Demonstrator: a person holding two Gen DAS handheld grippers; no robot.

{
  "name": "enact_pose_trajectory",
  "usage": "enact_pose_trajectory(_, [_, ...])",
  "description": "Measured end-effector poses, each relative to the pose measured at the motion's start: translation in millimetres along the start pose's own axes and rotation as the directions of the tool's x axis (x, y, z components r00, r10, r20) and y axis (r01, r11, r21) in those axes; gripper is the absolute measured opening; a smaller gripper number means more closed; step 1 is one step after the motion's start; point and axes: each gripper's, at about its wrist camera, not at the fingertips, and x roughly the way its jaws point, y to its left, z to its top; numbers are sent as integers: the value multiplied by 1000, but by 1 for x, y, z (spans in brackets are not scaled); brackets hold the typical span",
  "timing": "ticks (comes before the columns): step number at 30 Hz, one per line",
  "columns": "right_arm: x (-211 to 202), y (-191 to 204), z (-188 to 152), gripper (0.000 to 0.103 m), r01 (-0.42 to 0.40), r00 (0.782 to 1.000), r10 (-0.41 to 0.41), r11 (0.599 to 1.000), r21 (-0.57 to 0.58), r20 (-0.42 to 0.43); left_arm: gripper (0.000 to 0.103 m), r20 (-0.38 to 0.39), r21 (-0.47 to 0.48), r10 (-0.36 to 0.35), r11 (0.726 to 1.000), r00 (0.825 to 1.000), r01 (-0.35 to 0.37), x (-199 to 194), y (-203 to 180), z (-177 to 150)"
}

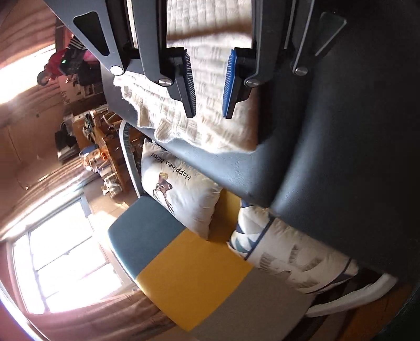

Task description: Fold clothes

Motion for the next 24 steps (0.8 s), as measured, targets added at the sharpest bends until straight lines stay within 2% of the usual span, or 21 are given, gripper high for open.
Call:
enact_pose_trajectory(4, [12, -6, 10, 30, 107, 993, -110, 991, -76, -37, 21, -73, 45, 35, 998, 997, -31, 31, -5, 4])
enact_pose_trajectory(6, [24, -24, 8, 30, 165, 981, -169, 985, -45, -90, 21, -75, 67, 132, 990, 988, -127, 48, -3, -1])
enact_pose_trajectory(7, [30, -34, 4, 30, 165, 980, -167, 986, -26, -106, 21, -74, 78, 177, 982, 981, -171, 56, -3, -3])
enact_pose_trajectory(9, [29, -41, -4, 28, 137, 989, -138, 990, -23, -45, 12, -56, 97, 179, 980, 982, -173, 51, -5, -9])
enact_pose_trajectory(13, [25, -42, -19, 28, 122, 992, -119, 991, -50, 51, 10, -21, 135, 183, 975, 983, -179, 40, -11, -21])
enact_pose_trajectory(16, [18, -48, -15, 29, 73, 997, -72, 997, -38, 36, 10, 6, 162, 185, 969, 983, -184, 32, -15, -31])
enact_pose_trajectory(18, [7, -57, -10, 29, 34, 999, -35, 999, 11, 25, 16, 24, 181, 186, 966, 982, -187, 27, -17, -37])
enact_pose_trajectory(20, [-7, -58, -10, 30, 51, 998, -52, 999, 5, 37, 23, 42, 199, 187, 961, 982, -191, 22, -20, -43])
enact_pose_trajectory(23, [-23, -60, -13, 30, 32, 998, -32, 999, -3, 50, 27, 69, 227, 188, 953, 980, -199, 14, -24, -52])
enact_pose_trajectory(24, [-24, -62, -15, 30, 44, 998, -44, 999, -5, 43, 27, 70, 252, 204, 943, 976, -215, 15, -25, -58])
